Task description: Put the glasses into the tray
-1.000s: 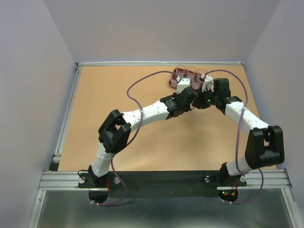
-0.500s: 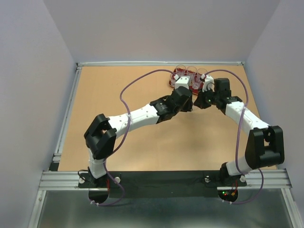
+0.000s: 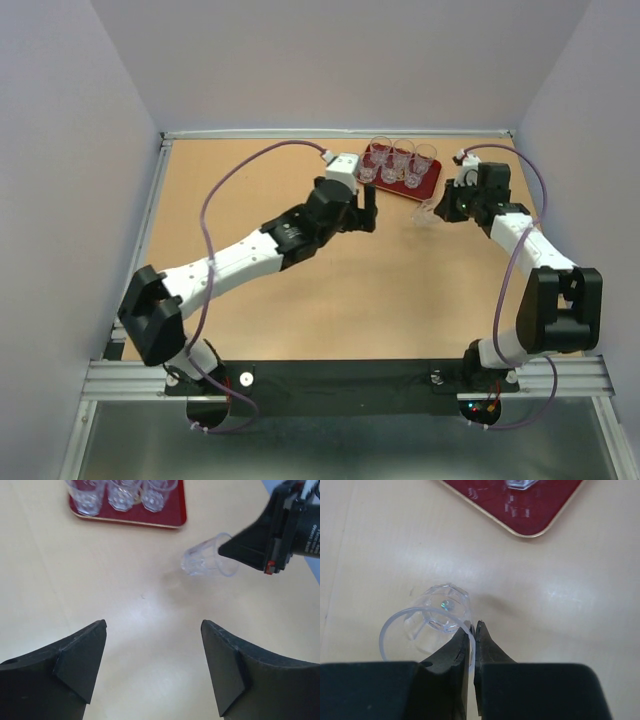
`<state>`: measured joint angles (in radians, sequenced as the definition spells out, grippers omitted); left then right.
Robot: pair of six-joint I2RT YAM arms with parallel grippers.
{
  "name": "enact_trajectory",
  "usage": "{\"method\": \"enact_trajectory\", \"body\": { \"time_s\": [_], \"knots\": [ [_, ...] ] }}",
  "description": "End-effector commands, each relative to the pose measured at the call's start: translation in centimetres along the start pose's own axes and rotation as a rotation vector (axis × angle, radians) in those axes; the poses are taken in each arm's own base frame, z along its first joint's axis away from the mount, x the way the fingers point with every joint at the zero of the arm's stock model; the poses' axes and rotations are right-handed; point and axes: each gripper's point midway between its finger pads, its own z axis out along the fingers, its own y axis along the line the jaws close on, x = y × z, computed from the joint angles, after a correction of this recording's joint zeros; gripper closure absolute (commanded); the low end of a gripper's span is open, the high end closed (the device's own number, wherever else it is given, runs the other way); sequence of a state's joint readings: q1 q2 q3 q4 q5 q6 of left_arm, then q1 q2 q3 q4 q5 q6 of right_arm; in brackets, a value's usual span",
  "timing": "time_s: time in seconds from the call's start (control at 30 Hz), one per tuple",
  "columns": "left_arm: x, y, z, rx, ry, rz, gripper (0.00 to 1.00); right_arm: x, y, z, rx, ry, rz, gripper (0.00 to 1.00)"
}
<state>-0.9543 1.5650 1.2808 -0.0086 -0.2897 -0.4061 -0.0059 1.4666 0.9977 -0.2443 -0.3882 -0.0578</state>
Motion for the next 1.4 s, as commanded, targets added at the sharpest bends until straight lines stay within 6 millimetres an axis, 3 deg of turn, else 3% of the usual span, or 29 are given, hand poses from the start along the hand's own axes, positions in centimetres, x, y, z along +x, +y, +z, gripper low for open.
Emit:
{"method": "enact_trajectory", "body": {
  "time_s": [0.0,0.03,0.23,0.37,0.4,0.47,0.57,0.7,0.87,1.37],
  "knots": [
    [-5.8,4.1,-3.7,-0.012,-0.157,0.008,0.12,-3.4,-2.7,-1.2,0.118,-0.136,0.030,1.00],
    [-5.9,7.0,-3.9,-0.059,-0.158,-0.002,0.12,-3.5,-3.3,-1.2,0.146,-0.143,0.050,1.00],
    [-9.3,13.8,-10.7,-0.239,-0.271,0.090,0.07,-5.6,-4.8,-0.7,0.207,-0.217,0.121,1.00],
    [-7.9,18.3,-14.1,-0.429,-0.293,0.179,0.01,-6.2,-6.1,1.3,0.217,-0.205,0.164,1.00],
    [-8.1,19.1,-15.5,-0.462,-0.327,0.188,0.01,-7.3,-6.1,1.4,0.210,-0.223,0.165,0.99],
    [-6.3,20.2,-15.8,-0.487,-0.315,0.202,0.01,-7.0,-6.3,2.7,0.192,-0.198,0.177,1.00],
    [-5.2,20.9,-16.9,-0.491,-0.344,0.223,0.01,-8.1,-6.6,3.5,0.183,-0.206,0.165,1.00],
    [-5.8,21.0,-18.6,-0.487,-0.420,0.198,0.01,-8.9,-7.0,4.7,0.170,-0.205,0.138,1.00],
    [-5.9,21.3,-19.0,-0.499,-0.430,0.195,0.01,-10.3,-7.6,5.6,0.165,-0.218,0.127,1.00],
    [-5.7,21.0,-18.8,-0.480,-0.423,0.198,0.01,-8.9,-8.9,8.4,0.173,-0.166,0.112,1.00]
  ]
}}
